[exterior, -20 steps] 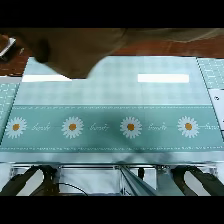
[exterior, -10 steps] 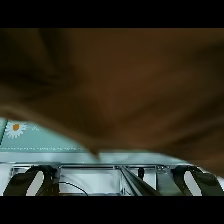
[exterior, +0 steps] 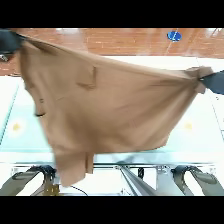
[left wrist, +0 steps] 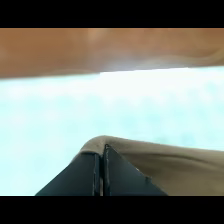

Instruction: Fold the shirts.

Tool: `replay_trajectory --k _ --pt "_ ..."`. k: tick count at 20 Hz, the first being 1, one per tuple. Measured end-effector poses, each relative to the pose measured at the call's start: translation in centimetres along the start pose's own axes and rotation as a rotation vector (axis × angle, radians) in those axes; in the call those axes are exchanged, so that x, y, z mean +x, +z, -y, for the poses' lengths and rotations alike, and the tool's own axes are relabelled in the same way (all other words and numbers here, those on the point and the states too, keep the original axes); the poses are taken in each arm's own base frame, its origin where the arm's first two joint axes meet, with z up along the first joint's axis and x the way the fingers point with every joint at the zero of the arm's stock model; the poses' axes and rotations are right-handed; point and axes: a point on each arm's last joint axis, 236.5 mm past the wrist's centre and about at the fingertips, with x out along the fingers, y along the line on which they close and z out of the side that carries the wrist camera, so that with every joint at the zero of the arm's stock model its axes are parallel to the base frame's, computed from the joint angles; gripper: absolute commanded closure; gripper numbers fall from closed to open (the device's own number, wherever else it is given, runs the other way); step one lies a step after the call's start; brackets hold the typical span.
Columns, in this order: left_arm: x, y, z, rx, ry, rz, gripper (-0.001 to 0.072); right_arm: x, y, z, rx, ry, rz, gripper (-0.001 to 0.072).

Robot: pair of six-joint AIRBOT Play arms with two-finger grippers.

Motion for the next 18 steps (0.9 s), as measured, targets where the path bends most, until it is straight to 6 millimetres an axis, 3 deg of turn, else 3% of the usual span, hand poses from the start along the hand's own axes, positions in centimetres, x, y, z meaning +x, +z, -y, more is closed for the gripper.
replay_trajectory --k 4,6,7,8,9,10,13,16,18 --pt "10.6 -4.0 -1.4 -0.138 -0.05 -0.104 0.0692 9.7 0.7 3.9 0.16 0.026 -0.073 0.0681" --pt "14.3 -5.5 -1.9 -0.218 -0.066 -0.12 0.068 14.0 1.9 5.5 0.228 0.041 -0.099 0.0666" --pt "15.9 -6.3 -2.3 -0.257 -0.069 -0.127 0.0544 16.1 2.4 6.1 0.259 0.053 -0.117 0.0521" --pt "17.0 -7.0 -2.6 -0.287 -0.069 -0.136 0.0256 17.9 3.0 6.5 0.288 0.069 -0.131 0.032" --pt "17.9 -7.7 -2.9 -0.315 -0.071 -0.146 0.0197 19.3 3.5 6.9 0.315 0.084 -0.144 0.0303" --pt "18.4 -8.1 -3.3 -0.339 -0.07 -0.152 0.0197 20.3 4.0 7.3 0.338 0.099 -0.157 0.0303" --pt "17.8 -8.6 -5.7 -0.381 -0.066 -0.204 0.0197 20.4 5.9 8.7 0.379 0.12 -0.166 0.0308" --pt "14.4 -10.1 -9.9 -0.437 -0.055 -0.317 0.0198 16.4 6.8 11.2 0.358 0.089 -0.188 0.0297" --pt "11.3 -13.4 -12.3 -0.49 -0.04 -0.441 0.0198 12.8 5.8 13.5 0.312 -0.005 -0.215 0.0297"
